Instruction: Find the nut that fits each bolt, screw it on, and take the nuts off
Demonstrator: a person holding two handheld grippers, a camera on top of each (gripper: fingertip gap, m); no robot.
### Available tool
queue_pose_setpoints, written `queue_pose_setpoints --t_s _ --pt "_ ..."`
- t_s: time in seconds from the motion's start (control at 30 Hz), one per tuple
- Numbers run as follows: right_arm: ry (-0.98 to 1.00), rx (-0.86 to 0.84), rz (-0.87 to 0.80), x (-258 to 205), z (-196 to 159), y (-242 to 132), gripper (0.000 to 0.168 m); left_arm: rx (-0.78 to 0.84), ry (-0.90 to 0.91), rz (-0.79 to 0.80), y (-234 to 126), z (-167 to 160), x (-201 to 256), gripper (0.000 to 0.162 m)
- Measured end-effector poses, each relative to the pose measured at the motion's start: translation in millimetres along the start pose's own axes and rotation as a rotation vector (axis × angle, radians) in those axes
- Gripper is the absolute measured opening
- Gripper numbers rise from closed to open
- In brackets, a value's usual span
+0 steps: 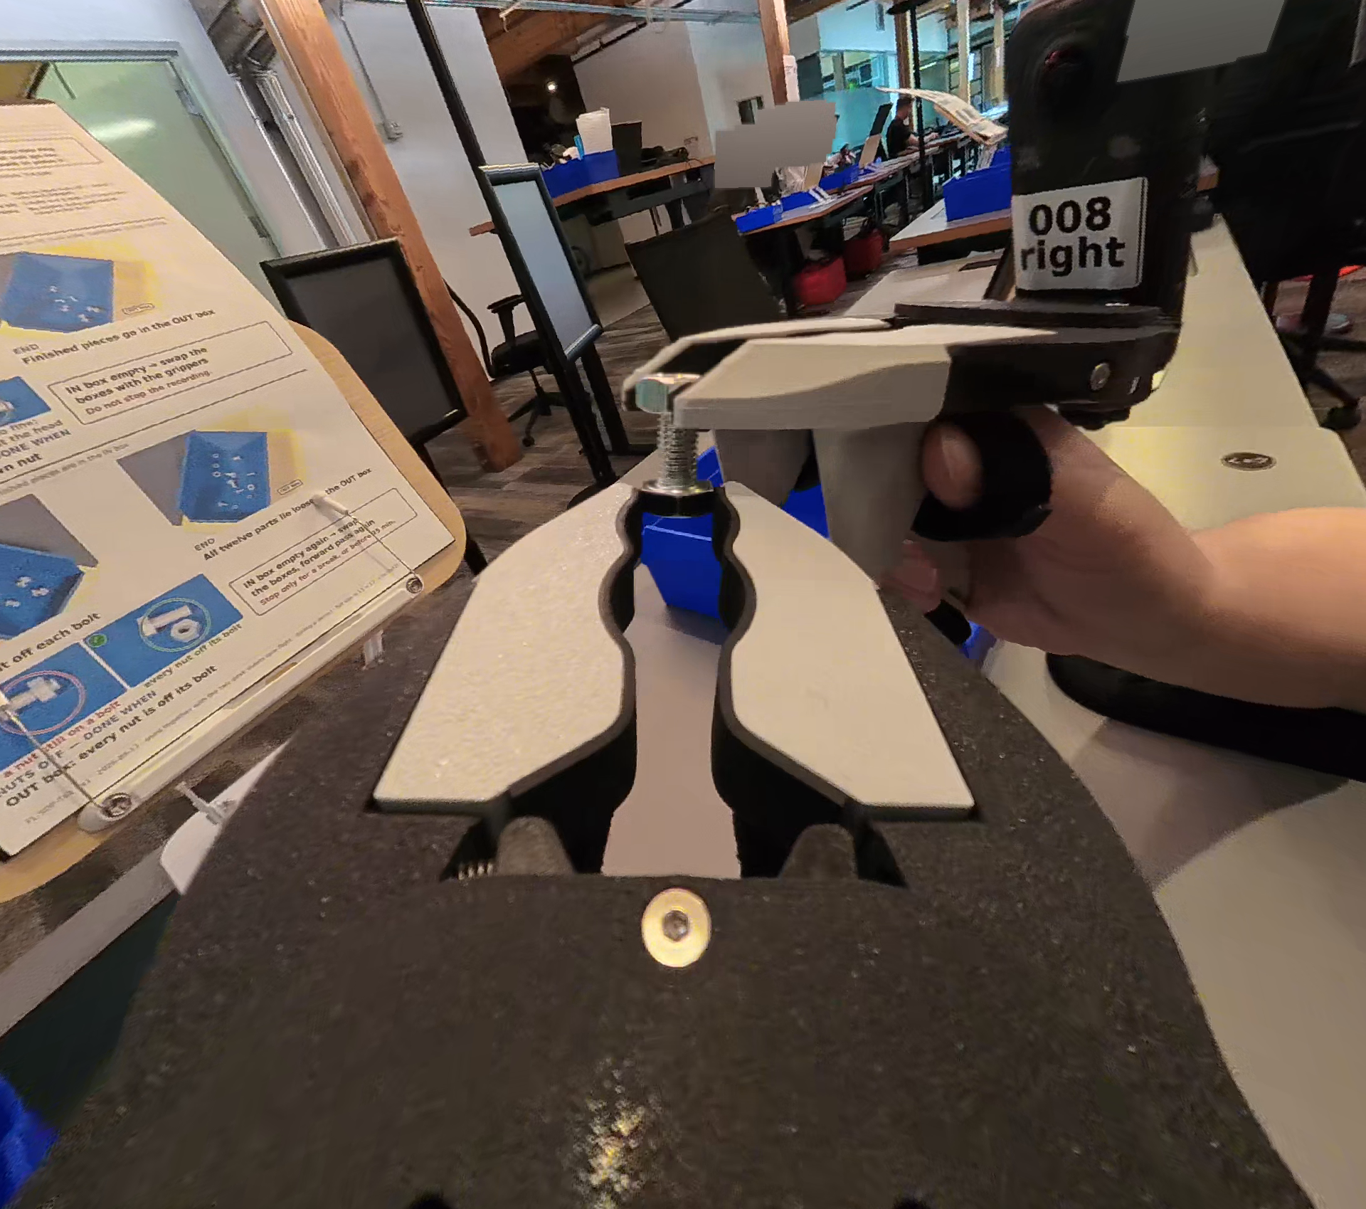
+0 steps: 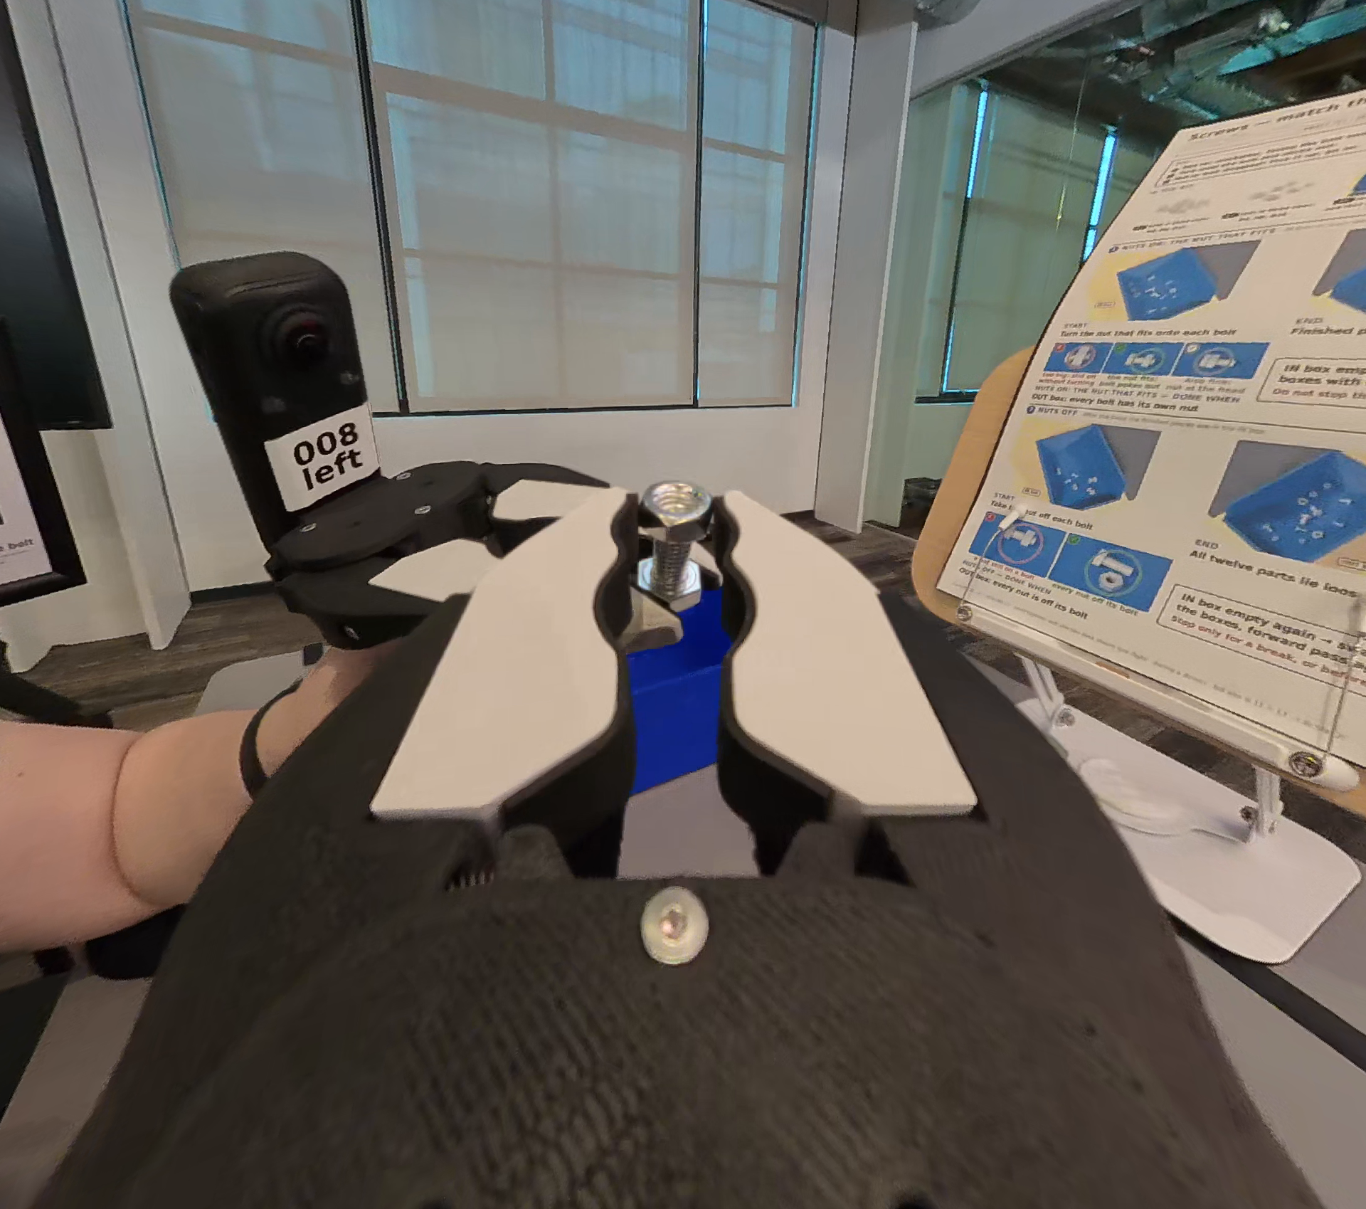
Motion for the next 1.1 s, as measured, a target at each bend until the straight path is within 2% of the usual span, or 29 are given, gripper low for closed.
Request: queue_pose_setpoints --t_s 0.13,0.23,0.47,0.63,0.9,1.0,1.1 --pt "0.007 -0.006 0.076 -2.7 4.5 -0.2 0.019 0.006 -0.004 -0.056 -1.7 4.6 1.8 0.017" --pt "-0.008 -0.002 0.207 -6.3 10.2 -0.1 0.019 0.016 -0.039 -0.150 -5.2 11.1 3.6 0.017" --pt "0.036 -0.021 0.747 -20.9 17.0 -18.1 0.020 0.009 -0.261 -0.642 -15.1 16.4 28.4 0.017" --pt "0.141 -0.008 0.968 -32.2 12.5 -28.0 0.020 0.003 -0.379 -0.854 -16.7 11.9 47.5 0.018" --pt "0.190 -0.005 1.074 -39.6 11.1 -33.1 0.019 0.004 -0.469 -0.970 -17.3 9.9 58.4 0.018" --pt "0.187 0.021 1.015 -34.1 13.6 -30.6 0.020 0.037 -0.441 -0.899 -14.7 11.7 53.3 0.017" --pt "0.134 0.052 0.863 -24.7 16.7 -23.7 0.039 0.065 -0.458 -0.831 -12.0 13.2 44.6 0.017"
Point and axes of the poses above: each gripper's, where its closed fingertips meet, y out along the fingers, z out of its top, x = y × z across the jaws, the point moved 6 cm from there along -y, back along the fingers, and after that the axes turned 8 degrees about x, right-handed, at the moved point
